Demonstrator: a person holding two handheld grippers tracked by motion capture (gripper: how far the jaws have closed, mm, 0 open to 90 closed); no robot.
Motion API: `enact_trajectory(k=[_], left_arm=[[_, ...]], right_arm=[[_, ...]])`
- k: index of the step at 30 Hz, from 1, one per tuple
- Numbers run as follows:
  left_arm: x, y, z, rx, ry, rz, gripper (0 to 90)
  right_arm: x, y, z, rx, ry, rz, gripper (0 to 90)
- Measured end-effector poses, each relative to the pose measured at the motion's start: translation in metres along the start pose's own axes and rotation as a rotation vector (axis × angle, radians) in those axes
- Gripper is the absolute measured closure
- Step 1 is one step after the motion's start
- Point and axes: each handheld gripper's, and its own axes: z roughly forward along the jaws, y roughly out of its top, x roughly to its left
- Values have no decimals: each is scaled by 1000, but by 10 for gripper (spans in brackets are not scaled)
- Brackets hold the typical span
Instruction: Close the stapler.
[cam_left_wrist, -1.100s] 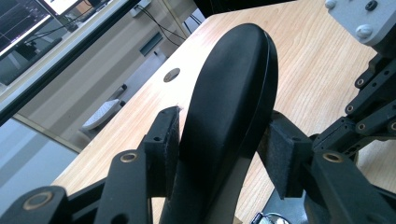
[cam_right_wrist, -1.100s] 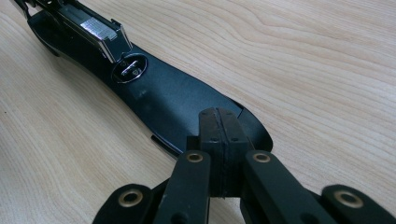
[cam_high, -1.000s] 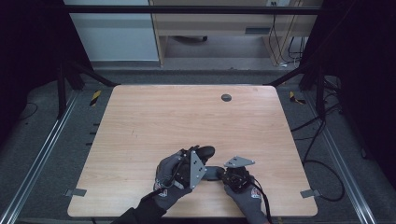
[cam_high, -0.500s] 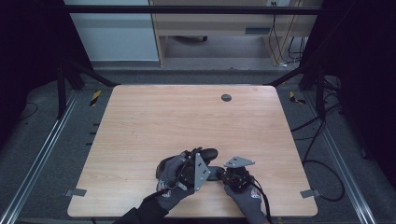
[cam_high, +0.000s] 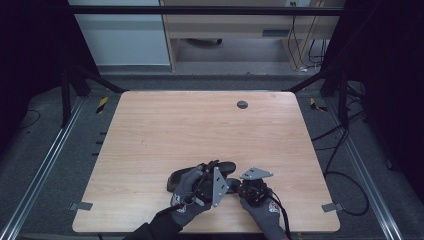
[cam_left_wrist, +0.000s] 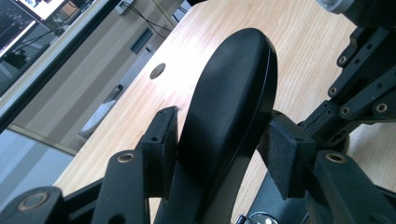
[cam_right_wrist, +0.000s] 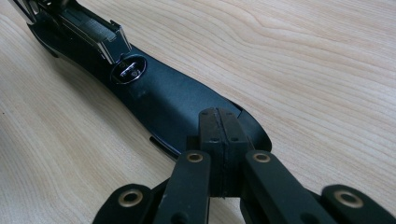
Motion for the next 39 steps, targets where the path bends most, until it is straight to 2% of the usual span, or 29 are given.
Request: enact_trajectory(k=[2, 8, 16, 18, 25, 34, 39], left_arm=[[-1, -1, 2, -3, -6, -2, 483], [-7, -2, 6, 12, -19, 27, 475], [-10, -3, 9, 15, -29, 37, 469], [-12, -3, 11, 24, -36, 52, 466], [-13, -5, 13, 15, -50, 41, 456], [-18, -8, 18, 18, -63, 61, 444], [-16, -8, 18, 12, -83, 42, 430]], right_arm=[[0, 0, 0, 1, 0, 0, 900], [0, 0, 0, 0, 3, -3, 900], [0, 0, 0, -1, 2, -1, 900], [0, 0, 0, 1, 1, -4, 900], [0, 0, 0, 0, 0, -3, 900], [-1, -1, -1, -2, 0, 0, 900], [-1, -1, -1, -1, 0, -5, 888]])
